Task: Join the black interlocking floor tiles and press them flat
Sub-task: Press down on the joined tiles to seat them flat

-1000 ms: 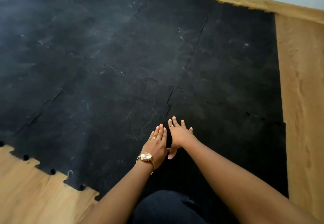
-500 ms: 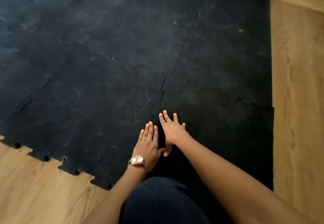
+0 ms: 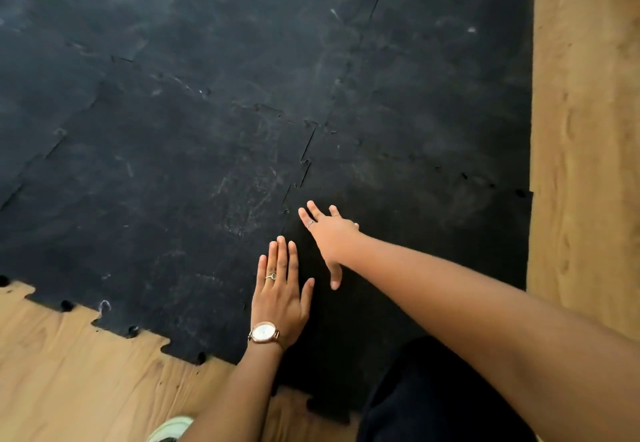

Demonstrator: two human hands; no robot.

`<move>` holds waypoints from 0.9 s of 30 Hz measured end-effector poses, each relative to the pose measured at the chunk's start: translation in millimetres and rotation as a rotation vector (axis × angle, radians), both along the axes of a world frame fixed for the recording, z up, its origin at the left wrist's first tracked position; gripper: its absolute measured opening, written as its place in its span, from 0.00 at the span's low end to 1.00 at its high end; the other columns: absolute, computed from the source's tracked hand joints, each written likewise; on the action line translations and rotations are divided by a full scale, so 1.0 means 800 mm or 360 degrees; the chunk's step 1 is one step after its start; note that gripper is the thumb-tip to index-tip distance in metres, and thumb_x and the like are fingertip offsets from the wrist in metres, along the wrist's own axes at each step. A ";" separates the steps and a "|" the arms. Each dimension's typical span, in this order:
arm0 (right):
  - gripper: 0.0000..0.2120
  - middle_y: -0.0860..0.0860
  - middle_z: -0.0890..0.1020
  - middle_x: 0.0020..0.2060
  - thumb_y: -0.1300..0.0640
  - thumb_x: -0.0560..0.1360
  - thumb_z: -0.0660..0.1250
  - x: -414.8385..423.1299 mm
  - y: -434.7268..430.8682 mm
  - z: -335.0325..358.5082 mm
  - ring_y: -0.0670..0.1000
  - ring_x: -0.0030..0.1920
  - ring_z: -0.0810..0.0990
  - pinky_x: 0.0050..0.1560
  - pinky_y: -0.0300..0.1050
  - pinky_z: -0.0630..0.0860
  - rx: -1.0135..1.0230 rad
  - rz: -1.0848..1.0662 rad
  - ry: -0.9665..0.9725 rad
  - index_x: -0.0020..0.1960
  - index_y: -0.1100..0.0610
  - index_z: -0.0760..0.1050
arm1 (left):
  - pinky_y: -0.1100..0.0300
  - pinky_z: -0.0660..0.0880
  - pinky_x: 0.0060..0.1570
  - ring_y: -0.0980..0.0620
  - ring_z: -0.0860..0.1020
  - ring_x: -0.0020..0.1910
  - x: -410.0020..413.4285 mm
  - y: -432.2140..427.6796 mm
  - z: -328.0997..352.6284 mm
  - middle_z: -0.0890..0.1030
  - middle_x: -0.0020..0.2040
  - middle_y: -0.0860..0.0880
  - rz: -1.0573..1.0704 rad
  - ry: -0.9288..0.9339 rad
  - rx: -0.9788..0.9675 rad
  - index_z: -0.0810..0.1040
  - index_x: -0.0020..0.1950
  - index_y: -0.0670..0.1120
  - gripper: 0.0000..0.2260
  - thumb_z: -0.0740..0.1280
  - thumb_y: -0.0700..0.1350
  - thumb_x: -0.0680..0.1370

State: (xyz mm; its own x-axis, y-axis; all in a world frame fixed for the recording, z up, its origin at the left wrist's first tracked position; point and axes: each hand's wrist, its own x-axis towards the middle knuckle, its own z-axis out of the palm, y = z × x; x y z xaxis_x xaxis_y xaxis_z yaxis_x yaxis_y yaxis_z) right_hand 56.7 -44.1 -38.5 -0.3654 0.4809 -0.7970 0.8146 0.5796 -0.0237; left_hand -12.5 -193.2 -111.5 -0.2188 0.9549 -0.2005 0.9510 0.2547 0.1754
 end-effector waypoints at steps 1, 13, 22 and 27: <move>0.70 0.47 0.30 0.76 0.56 0.59 0.82 -0.002 -0.004 0.002 0.63 0.77 0.37 0.69 0.72 0.58 -0.0014 -0.0040 -0.0011 0.76 0.50 0.28 | 0.52 0.39 0.74 0.44 0.51 0.77 0.006 -0.008 0.003 0.53 0.78 0.41 0.0063 -0.0025 -0.0042 0.53 0.77 0.41 0.31 0.43 0.59 0.80; 0.54 0.49 0.32 0.76 0.66 0.72 0.70 -0.016 -0.055 -0.027 0.71 0.74 0.37 0.71 0.71 0.49 0.0294 -0.0500 0.0219 0.76 0.53 0.29 | 0.49 0.44 0.75 0.47 0.42 0.78 0.027 -0.060 -0.012 0.56 0.77 0.41 0.0284 -0.0081 -0.0021 0.54 0.77 0.41 0.32 0.43 0.60 0.80; 0.46 0.57 0.62 0.75 0.62 0.68 0.76 0.019 0.042 0.017 0.62 0.72 0.62 0.64 0.62 0.69 0.0471 -0.0440 0.0285 0.78 0.54 0.53 | 0.55 0.40 0.75 0.45 0.47 0.78 0.011 0.068 0.036 0.55 0.78 0.42 0.0244 -0.0381 0.0232 0.59 0.77 0.40 0.24 0.50 0.47 0.81; 0.71 0.50 0.29 0.75 0.55 0.58 0.83 0.065 0.095 -0.004 0.66 0.75 0.32 0.65 0.80 0.47 0.0347 -0.0884 0.0026 0.75 0.48 0.27 | 0.51 0.42 0.76 0.44 0.40 0.78 -0.012 0.248 0.046 0.40 0.79 0.41 -0.0347 -0.0250 -0.0154 0.42 0.79 0.41 0.29 0.53 0.47 0.83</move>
